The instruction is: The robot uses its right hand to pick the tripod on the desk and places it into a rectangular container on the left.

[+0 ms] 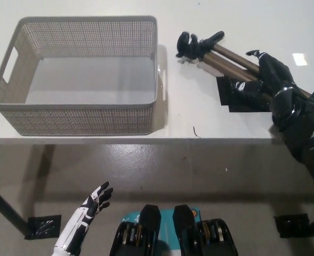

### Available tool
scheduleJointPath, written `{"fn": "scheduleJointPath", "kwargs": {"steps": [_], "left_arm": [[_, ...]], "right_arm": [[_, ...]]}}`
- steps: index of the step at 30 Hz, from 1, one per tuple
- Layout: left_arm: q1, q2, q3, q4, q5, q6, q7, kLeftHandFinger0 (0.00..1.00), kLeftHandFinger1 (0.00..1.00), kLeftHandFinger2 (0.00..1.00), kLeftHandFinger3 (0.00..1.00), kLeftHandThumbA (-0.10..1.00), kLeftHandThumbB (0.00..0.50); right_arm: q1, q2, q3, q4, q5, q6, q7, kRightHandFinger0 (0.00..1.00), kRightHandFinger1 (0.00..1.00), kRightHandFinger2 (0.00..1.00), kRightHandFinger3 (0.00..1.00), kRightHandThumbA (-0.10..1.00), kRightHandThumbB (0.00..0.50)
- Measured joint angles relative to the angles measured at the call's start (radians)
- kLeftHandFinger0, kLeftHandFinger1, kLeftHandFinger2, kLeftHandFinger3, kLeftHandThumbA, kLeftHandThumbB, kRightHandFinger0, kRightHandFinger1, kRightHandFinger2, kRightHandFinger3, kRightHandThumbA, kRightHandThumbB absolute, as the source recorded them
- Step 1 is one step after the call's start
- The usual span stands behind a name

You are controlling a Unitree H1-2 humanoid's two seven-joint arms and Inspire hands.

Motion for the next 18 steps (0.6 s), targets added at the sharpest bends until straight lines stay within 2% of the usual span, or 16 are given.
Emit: {"fn": "scheduleJointPath", "kwargs": {"steps": [2, 3, 11, 17, 18], "left_arm": [[0.0, 0.0, 0.0, 0.0, 0.0, 0.0, 0.0, 1.0, 1.0, 1.0, 1.0, 1.0, 0.277], [0.0, 0.0, 0.0, 0.0, 0.0, 0.0, 0.0, 1.0, 1.0, 1.0, 1.0, 1.0, 0.272], [0.0, 0.0, 0.0, 0.001, 0.004, 0.0, 0.0, 1.0, 1.0, 1.0, 1.0, 1.0, 0.284], [0.001, 0.0, 0.0, 0.002, 0.004, 0.0, 0.0, 1.0, 1.0, 1.0, 1.0, 1.0, 0.275], [0.001, 0.0, 0.0, 0.002, 0.004, 0.0, 0.0, 1.0, 1.0, 1.0, 1.0, 1.0, 0.281]], "right_arm": [[0.0, -0.006, -0.018, 0.0, 0.014, -0.008, -0.001, 0.0, 0.44, 0.86, 0.86, -0.1, 0.126], [0.0, -0.008, -0.024, 0.0, 0.02, -0.01, -0.001, 0.0, 0.47, 0.88, 0.91, -0.1, 0.131], [0.0, -0.024, -0.07, 0.001, 0.053, -0.012, 0.001, 0.0, 0.48, 0.87, 0.91, -0.1, 0.137], [0.0, -0.032, -0.116, 0.001, 0.074, -0.012, 0.012, 0.0, 0.46, 0.85, 0.76, -0.1, 0.151], [-0.001, -0.032, -0.138, 0.001, 0.085, -0.012, 0.017, 0.02, 0.49, 0.87, 0.79, -0.1, 0.137]]}}
